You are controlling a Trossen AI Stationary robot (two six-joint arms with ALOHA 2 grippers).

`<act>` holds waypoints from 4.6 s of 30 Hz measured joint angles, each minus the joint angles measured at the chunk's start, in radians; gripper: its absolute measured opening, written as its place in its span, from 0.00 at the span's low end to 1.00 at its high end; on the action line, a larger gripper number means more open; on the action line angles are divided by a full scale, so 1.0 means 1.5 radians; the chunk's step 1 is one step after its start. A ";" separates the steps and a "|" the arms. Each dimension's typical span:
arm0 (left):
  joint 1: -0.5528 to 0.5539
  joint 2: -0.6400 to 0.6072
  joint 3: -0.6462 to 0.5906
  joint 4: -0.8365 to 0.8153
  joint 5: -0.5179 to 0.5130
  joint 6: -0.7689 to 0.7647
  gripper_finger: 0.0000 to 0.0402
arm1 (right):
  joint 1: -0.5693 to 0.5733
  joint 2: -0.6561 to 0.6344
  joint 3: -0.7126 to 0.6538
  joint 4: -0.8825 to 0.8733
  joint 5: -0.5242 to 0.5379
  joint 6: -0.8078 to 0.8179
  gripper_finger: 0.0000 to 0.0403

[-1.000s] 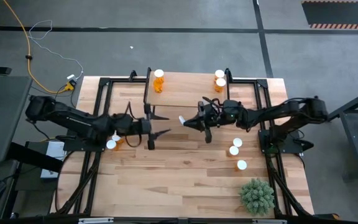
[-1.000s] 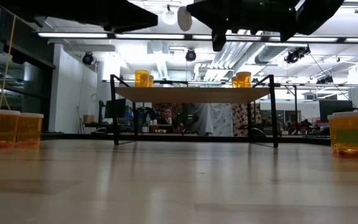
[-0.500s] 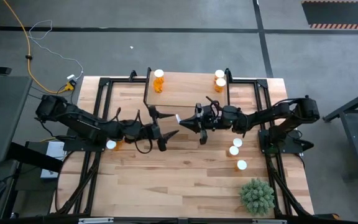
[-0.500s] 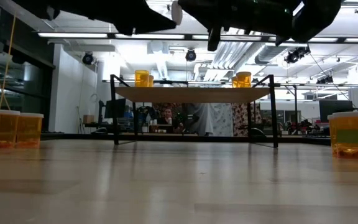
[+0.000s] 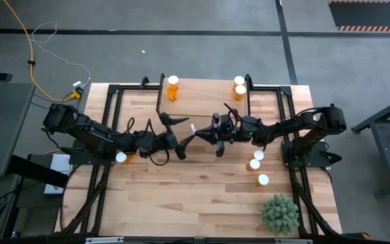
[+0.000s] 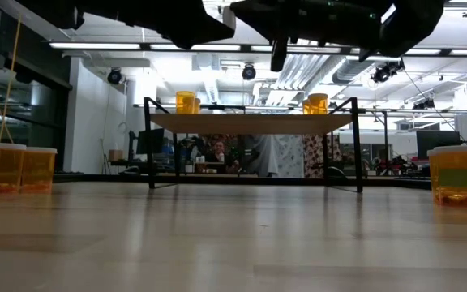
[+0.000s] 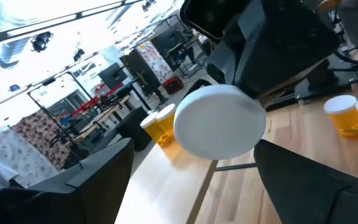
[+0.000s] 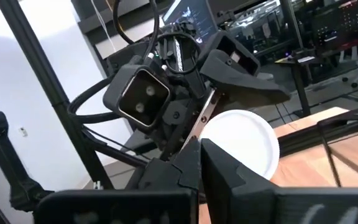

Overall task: Pick and place medicine bottles onto shelf by color
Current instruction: Put the yellow pill bottle on the shelf

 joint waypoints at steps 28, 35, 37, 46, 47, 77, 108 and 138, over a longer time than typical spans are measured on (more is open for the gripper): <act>0.000 0.000 0.000 0.004 0.127 -0.007 0.74 | 0.007 0.000 0.000 -0.006 -0.013 0.042 0.00; 0.000 0.000 0.000 0.004 0.123 -0.007 0.63 | 0.007 0.000 0.000 -0.006 -0.013 0.040 0.00; 0.000 -0.001 0.000 0.004 0.122 -0.007 0.60 | 0.007 0.000 0.000 -0.006 -0.013 0.040 0.00; 0.000 -0.001 -0.001 -0.002 0.111 -0.007 0.52 | 0.007 -0.001 0.000 0.005 -0.005 0.017 0.09; 0.000 -0.001 -0.001 -0.002 0.108 -0.007 0.52 | 0.007 -0.001 0.000 0.006 0.000 0.017 0.12; 0.048 -0.084 0.192 -0.421 -0.181 -0.075 0.52 | -0.006 -0.165 0.001 -0.177 0.044 -0.158 0.38; 0.569 0.197 0.768 -1.354 0.519 -0.537 0.52 | -0.006 -0.167 0.001 -0.246 0.080 -0.152 0.38; 0.579 0.237 0.780 -1.391 0.544 -0.549 0.52 | -0.006 -0.166 0.000 -0.245 0.079 -0.137 0.38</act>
